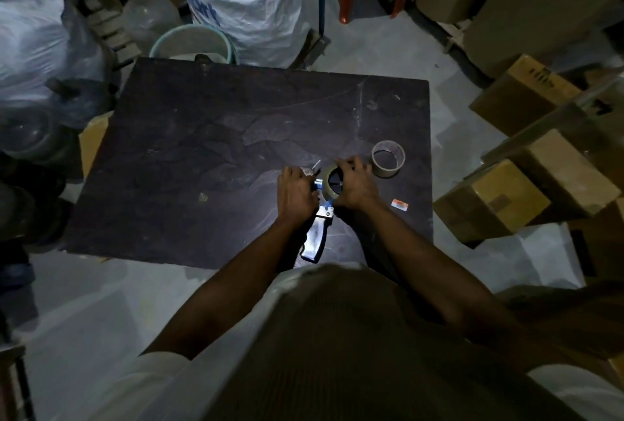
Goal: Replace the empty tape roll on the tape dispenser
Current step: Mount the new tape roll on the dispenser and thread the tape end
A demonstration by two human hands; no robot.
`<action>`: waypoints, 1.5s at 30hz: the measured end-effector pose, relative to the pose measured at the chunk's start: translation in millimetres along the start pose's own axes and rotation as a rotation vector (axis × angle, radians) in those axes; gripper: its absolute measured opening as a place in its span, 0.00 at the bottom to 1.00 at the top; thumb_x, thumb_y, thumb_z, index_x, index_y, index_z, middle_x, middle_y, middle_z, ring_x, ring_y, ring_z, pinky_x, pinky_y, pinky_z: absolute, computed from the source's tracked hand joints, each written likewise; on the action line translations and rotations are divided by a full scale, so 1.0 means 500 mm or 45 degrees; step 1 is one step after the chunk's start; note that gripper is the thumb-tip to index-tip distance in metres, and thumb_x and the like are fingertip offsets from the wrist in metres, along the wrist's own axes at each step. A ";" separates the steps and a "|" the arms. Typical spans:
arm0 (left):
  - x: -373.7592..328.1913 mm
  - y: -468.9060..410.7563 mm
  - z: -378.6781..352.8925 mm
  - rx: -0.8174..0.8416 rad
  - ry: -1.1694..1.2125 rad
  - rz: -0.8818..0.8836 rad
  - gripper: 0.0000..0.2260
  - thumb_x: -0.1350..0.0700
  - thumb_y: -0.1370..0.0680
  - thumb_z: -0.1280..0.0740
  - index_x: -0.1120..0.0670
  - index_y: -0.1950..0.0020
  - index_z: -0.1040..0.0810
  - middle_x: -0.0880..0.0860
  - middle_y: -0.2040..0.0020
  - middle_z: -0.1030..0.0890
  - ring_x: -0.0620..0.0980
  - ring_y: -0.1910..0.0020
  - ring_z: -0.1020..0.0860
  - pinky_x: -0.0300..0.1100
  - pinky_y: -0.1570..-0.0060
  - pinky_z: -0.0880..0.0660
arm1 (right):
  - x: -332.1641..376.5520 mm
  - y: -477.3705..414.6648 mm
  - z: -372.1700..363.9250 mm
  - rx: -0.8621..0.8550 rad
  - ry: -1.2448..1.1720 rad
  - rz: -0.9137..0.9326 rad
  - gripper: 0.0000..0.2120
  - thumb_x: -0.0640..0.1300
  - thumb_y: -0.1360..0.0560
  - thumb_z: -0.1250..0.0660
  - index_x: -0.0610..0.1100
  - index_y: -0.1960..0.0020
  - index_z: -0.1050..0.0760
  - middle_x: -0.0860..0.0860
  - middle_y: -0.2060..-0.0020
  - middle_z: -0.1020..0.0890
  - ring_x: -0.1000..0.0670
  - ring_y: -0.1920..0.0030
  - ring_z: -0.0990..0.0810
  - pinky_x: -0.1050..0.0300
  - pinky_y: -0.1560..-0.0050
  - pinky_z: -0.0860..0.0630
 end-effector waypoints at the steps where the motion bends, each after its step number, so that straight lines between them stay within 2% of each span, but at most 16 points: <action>1: 0.008 -0.001 -0.007 0.033 -0.046 -0.006 0.10 0.55 0.29 0.31 0.52 0.50 0.15 0.56 0.52 0.19 0.57 0.48 0.26 0.46 0.49 0.35 | -0.003 0.001 0.007 -0.005 0.000 0.011 0.49 0.48 0.37 0.18 0.49 0.22 0.38 0.45 0.28 0.37 0.38 0.29 0.38 0.42 0.38 0.26; 4: 0.031 -0.006 -0.022 0.049 -0.053 -0.013 0.10 0.55 0.28 0.35 0.52 0.54 0.14 0.55 0.54 0.18 0.56 0.50 0.26 0.45 0.48 0.35 | -0.002 0.005 0.019 -0.006 0.010 0.093 0.48 0.47 0.41 0.17 0.51 0.25 0.34 0.48 0.30 0.36 0.40 0.30 0.38 0.44 0.38 0.24; 6: 0.034 -0.004 -0.020 0.042 -0.047 0.000 0.07 0.58 0.29 0.32 0.54 0.56 0.15 0.56 0.54 0.18 0.57 0.50 0.25 0.46 0.49 0.32 | -0.002 0.005 0.024 0.012 0.020 0.152 0.47 0.47 0.41 0.17 0.52 0.27 0.34 0.49 0.30 0.35 0.40 0.31 0.38 0.44 0.38 0.24; 8: 0.031 -0.003 -0.022 0.058 -0.035 0.039 0.05 0.61 0.30 0.30 0.56 0.58 0.15 0.57 0.54 0.19 0.58 0.50 0.26 0.46 0.51 0.30 | -0.005 0.005 0.027 0.042 0.034 0.184 0.48 0.46 0.42 0.17 0.53 0.26 0.34 0.49 0.29 0.35 0.40 0.31 0.38 0.46 0.36 0.26; 11: 0.008 -0.001 -0.012 0.089 -0.027 0.110 0.07 0.57 0.28 0.33 0.54 0.55 0.15 0.56 0.51 0.18 0.57 0.46 0.25 0.47 0.45 0.31 | -0.015 0.008 0.029 0.064 -0.013 0.209 0.50 0.46 0.41 0.16 0.54 0.24 0.35 0.48 0.29 0.35 0.39 0.30 0.38 0.48 0.32 0.32; 14: -0.032 -0.003 0.007 0.097 0.037 0.155 0.14 0.51 0.21 0.38 0.57 0.49 0.16 0.59 0.43 0.19 0.59 0.39 0.27 0.53 0.40 0.34 | -0.043 0.010 0.023 0.117 -0.223 0.112 0.55 0.45 0.43 0.15 0.52 0.22 0.38 0.44 0.29 0.36 0.39 0.30 0.36 0.49 0.29 0.33; 16: -0.054 -0.005 0.011 0.176 0.037 0.190 0.18 0.48 0.19 0.40 0.59 0.43 0.18 0.61 0.36 0.22 0.60 0.33 0.31 0.54 0.36 0.37 | -0.061 0.017 0.015 0.168 -0.639 -0.024 0.55 0.40 0.45 0.14 0.50 0.23 0.36 0.43 0.29 0.33 0.41 0.31 0.30 0.45 0.32 0.25; 19: -0.070 -0.008 0.011 0.292 0.024 0.203 0.18 0.45 0.20 0.38 0.57 0.40 0.20 0.60 0.31 0.26 0.60 0.27 0.36 0.54 0.32 0.40 | -0.081 0.025 0.010 0.291 -1.288 -0.190 0.36 0.37 0.39 0.16 0.42 0.34 0.24 0.42 0.40 0.17 0.43 0.40 0.17 0.44 0.38 0.19; 21: -0.075 -0.006 0.008 0.344 0.030 0.200 0.16 0.46 0.20 0.37 0.56 0.41 0.20 0.60 0.31 0.26 0.60 0.25 0.38 0.54 0.32 0.41 | -0.089 0.028 0.009 0.329 -1.382 -0.255 0.19 0.36 0.29 0.22 0.38 0.39 0.20 0.43 0.46 0.13 0.43 0.44 0.15 0.48 0.40 0.18; 24: -0.078 -0.005 -0.001 0.316 0.076 0.238 0.15 0.47 0.21 0.36 0.56 0.43 0.20 0.59 0.32 0.27 0.59 0.27 0.37 0.54 0.34 0.41 | -0.100 0.035 0.008 0.263 -1.391 -0.426 0.05 0.35 0.26 0.26 0.38 0.50 0.18 0.46 0.60 0.14 0.46 0.55 0.15 0.57 0.52 0.16; 29: -0.067 -0.005 -0.005 0.180 0.226 0.403 0.13 0.46 0.29 0.29 0.54 0.53 0.17 0.56 0.41 0.21 0.57 0.36 0.27 0.51 0.39 0.38 | -0.100 0.039 0.014 0.227 -1.327 -0.520 0.08 0.32 0.30 0.23 0.40 0.54 0.17 0.42 0.55 0.14 0.46 0.56 0.15 0.57 0.60 0.17; 34: -0.062 0.008 -0.008 0.079 0.375 0.552 0.11 0.41 0.33 0.27 0.48 0.60 0.19 0.52 0.48 0.18 0.55 0.41 0.25 0.45 0.48 0.42 | -0.077 0.056 0.026 0.147 -1.429 -0.554 0.13 0.21 0.32 0.29 0.37 0.56 0.20 0.39 0.62 0.17 0.52 0.74 0.17 0.62 0.74 0.22; 37: -0.058 0.007 -0.005 0.048 0.428 0.616 0.10 0.43 0.34 0.26 0.47 0.60 0.16 0.50 0.53 0.17 0.53 0.44 0.23 0.44 0.50 0.43 | -0.086 0.048 0.022 0.155 -1.344 -0.572 0.14 0.27 0.34 0.23 0.40 0.53 0.18 0.38 0.54 0.14 0.48 0.67 0.15 0.58 0.69 0.18; 41: -0.051 0.010 0.003 0.041 0.469 0.631 0.08 0.48 0.32 0.26 0.50 0.56 0.15 0.51 0.53 0.15 0.54 0.45 0.21 0.50 0.43 0.36 | -0.079 0.041 0.036 0.265 -1.230 -0.579 0.13 0.42 0.31 0.20 0.39 0.50 0.18 0.42 0.52 0.15 0.43 0.53 0.15 0.46 0.55 0.14; 43: -0.055 0.015 0.010 0.041 0.506 0.652 0.07 0.51 0.30 0.27 0.51 0.56 0.15 0.53 0.51 0.15 0.55 0.45 0.21 0.50 0.41 0.37 | -0.071 0.044 0.044 0.209 -1.206 -0.606 0.06 0.39 0.28 0.23 0.39 0.56 0.20 0.42 0.57 0.18 0.41 0.56 0.16 0.42 0.54 0.15; 45: -0.059 0.020 0.014 0.059 0.558 0.666 0.06 0.51 0.30 0.28 0.53 0.58 0.16 0.53 0.54 0.15 0.55 0.48 0.20 0.49 0.40 0.39 | -0.067 0.047 0.046 0.148 -1.166 -0.640 0.06 0.36 0.26 0.26 0.39 0.59 0.21 0.41 0.60 0.19 0.39 0.60 0.17 0.39 0.56 0.15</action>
Point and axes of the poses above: each hand's wrist, its own y-axis away from the middle knuckle, its own z-axis out of the back of the hand, x = y × z, the point moved 2 cm from there along -y, towards the middle knuckle
